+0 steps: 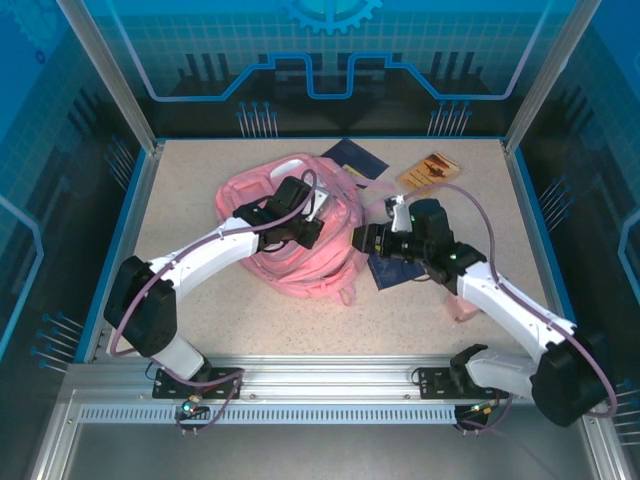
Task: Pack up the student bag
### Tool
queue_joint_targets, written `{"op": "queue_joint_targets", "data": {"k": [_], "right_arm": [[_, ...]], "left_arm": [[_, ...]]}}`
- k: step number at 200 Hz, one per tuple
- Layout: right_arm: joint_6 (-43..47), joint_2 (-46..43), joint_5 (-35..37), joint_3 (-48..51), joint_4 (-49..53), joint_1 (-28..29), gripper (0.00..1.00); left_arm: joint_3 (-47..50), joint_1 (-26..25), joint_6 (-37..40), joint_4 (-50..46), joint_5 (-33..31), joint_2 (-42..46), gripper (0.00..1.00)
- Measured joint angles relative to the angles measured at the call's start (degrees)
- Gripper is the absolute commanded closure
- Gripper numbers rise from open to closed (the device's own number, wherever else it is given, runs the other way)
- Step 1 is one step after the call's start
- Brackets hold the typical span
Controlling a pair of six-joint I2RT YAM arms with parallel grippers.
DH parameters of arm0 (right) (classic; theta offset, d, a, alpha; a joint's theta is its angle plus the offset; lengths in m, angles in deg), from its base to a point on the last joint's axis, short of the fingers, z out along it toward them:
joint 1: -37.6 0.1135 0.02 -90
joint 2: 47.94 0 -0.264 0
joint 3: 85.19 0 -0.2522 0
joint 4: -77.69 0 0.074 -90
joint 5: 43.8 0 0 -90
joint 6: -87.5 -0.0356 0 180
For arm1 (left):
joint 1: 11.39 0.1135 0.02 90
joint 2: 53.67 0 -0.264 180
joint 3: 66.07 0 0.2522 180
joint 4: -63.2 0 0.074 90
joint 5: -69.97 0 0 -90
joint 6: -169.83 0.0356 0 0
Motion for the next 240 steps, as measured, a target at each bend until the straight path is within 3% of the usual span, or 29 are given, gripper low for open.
{"op": "queue_joint_targets", "data": {"k": [78,101,124,147,171,192,240], "right_arm": [[-10.1,15.6,-4.5,-6.5,3.7,0.0,0.30],[-11.5,18.5,-6.8,-6.7,1.2,0.0,0.38],[-11.8,19.4,-8.6,-7.6,-0.5,0.3,0.56],[-12.5,20.0,-9.5,-8.9,-1.5,0.9,0.71],[-12.7,20.8,-9.4,-9.5,-1.7,1.6,0.73],[-12.7,21.0,-8.9,-10.5,-1.1,2.2,0.74],[-13.1,21.1,-8.3,-14.2,-2.5,3.0,0.76]], "left_arm": [[2.2,0.0,-2.9,0.2,0.7,3.5,1.00],[2.2,0.0,-3.8,-0.3,0.9,4.0,1.00],[2.4,0.2,-4.4,-0.7,0.9,4.7,1.00],[2.4,0.5,-5.9,-1.5,0.8,5.3,0.73],[2.1,0.6,-10.4,-3.3,0.6,6.8,0.48],[2.1,0.8,-16.3,-5.9,-0.1,9.8,0.44],[10.2,-1.4,-30.3,-9.3,-0.4,21.4,0.45]]}}
